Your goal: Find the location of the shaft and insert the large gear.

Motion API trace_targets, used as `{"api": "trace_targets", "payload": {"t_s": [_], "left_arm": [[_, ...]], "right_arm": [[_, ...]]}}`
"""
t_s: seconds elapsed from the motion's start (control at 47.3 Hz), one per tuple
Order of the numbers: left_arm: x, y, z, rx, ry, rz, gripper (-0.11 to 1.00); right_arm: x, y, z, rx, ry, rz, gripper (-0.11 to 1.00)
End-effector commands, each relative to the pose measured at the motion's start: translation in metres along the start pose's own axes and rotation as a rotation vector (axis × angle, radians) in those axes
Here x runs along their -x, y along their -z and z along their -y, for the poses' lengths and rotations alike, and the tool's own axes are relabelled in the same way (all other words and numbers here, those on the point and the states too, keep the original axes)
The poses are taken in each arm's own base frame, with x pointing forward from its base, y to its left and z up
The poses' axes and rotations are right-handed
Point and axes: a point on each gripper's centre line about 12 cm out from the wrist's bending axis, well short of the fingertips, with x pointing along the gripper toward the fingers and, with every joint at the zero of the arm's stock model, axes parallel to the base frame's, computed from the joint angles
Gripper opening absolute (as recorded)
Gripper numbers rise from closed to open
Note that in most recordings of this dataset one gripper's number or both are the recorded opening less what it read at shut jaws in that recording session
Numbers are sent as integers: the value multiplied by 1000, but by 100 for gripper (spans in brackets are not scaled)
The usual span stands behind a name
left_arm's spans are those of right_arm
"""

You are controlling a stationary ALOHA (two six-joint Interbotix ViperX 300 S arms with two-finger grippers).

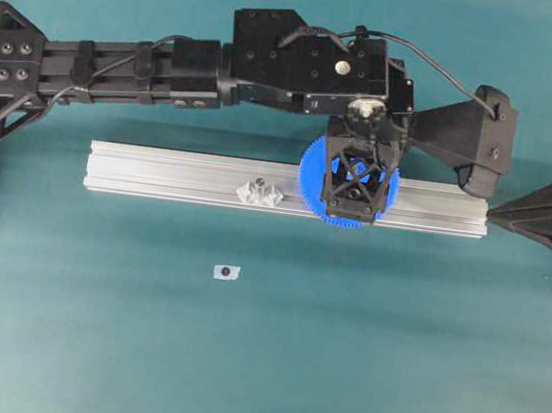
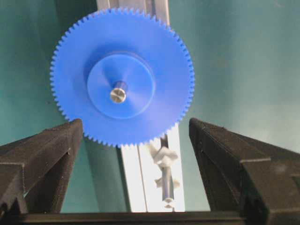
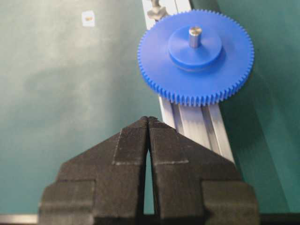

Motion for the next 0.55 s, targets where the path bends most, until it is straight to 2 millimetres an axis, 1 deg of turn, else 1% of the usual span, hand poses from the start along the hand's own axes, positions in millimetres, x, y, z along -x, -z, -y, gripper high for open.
{"api": "trace_targets", "payload": {"t_s": [0.0, 0.296, 0.528], "left_arm": [[25, -5, 1, -2, -12, 57, 88], [20, -5, 0, -1, -10, 48, 88], [21, -4, 1, -2, -10, 48, 88]], "right_arm": [[0, -4, 0, -11, 0, 9, 1], [0, -4, 0, -13, 0, 9, 1], [0, -4, 0, -11, 0, 9, 1]]}}
